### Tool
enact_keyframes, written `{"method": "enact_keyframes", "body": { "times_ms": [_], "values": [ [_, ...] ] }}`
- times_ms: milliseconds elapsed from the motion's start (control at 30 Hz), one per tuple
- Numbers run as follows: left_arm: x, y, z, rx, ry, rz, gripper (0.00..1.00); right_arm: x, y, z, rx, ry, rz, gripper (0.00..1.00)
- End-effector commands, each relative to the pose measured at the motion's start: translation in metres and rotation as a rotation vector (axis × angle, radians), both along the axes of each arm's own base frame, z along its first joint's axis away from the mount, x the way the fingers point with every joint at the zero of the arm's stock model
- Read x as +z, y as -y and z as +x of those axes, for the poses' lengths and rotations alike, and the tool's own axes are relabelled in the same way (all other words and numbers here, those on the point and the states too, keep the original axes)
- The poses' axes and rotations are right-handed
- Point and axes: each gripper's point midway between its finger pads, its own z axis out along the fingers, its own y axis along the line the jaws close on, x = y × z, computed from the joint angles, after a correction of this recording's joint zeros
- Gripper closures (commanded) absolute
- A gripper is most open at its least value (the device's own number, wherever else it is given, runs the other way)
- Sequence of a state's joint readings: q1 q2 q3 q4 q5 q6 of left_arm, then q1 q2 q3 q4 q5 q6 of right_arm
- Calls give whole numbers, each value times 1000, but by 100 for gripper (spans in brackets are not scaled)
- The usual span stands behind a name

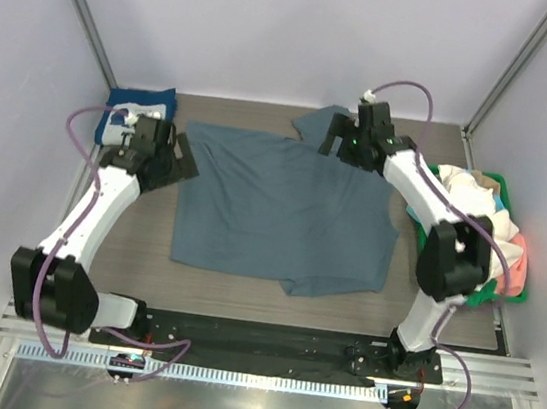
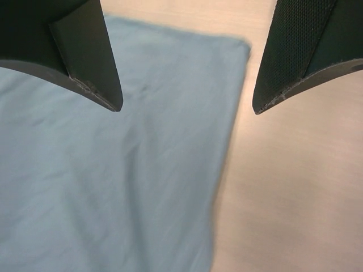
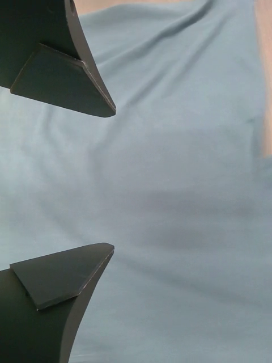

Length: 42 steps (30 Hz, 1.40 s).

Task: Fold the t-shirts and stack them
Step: Flatten the tshirt out

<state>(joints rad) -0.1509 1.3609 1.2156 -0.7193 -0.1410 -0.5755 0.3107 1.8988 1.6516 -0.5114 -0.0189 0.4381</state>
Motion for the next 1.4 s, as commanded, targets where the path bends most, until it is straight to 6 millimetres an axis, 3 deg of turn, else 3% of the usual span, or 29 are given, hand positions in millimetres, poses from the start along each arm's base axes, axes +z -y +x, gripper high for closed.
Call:
{"method": "enact_keyframes", "body": {
  "times_ms": [0,33,67,100,133,167,233,333,433,567,733,1067,1200,1367],
  "values": [
    [-32,-6,-29,65,-15,-24,5,-22,38,-62,-166,-68,-17,1],
    [-39,-6,-40,70,-20,-39,6,-31,42,-79,-175,-83,-16,1],
    [-60,-7,-59,78,-65,-47,7,-64,49,-114,-175,-155,-40,1],
    [-68,-7,-69,83,-78,-58,9,-53,52,-127,-207,-117,-8,2],
    [-64,-5,-78,100,-45,-89,11,-77,60,-156,-216,-166,-28,2],
    [-83,-6,-94,109,-84,-95,12,-81,61,-169,-223,-168,-21,2],
    [-83,-3,-103,134,-47,-144,16,-86,69,-201,-264,-164,25,2],
    [-92,9,-114,128,-44,-184,20,-85,73,-227,-301,-131,97,2],
    [-107,8,-119,143,-75,-184,20,-86,78,-243,-327,-119,125,2],
    [-128,7,-122,163,-106,-185,21,-106,80,-256,-324,-183,107,3],
    [-140,9,-121,168,-119,-191,23,-120,72,-272,-314,-232,126,5],
    [-159,8,-120,172,-130,-180,24,-118,67,-314,-309,-262,128,9],
    [-161,9,-118,169,-125,-182,25,-123,75,-318,-334,-247,112,11],
    [-164,9,-114,167,-134,-177,31,-147,69,-312,-320,-291,80,18]
  ]
}}
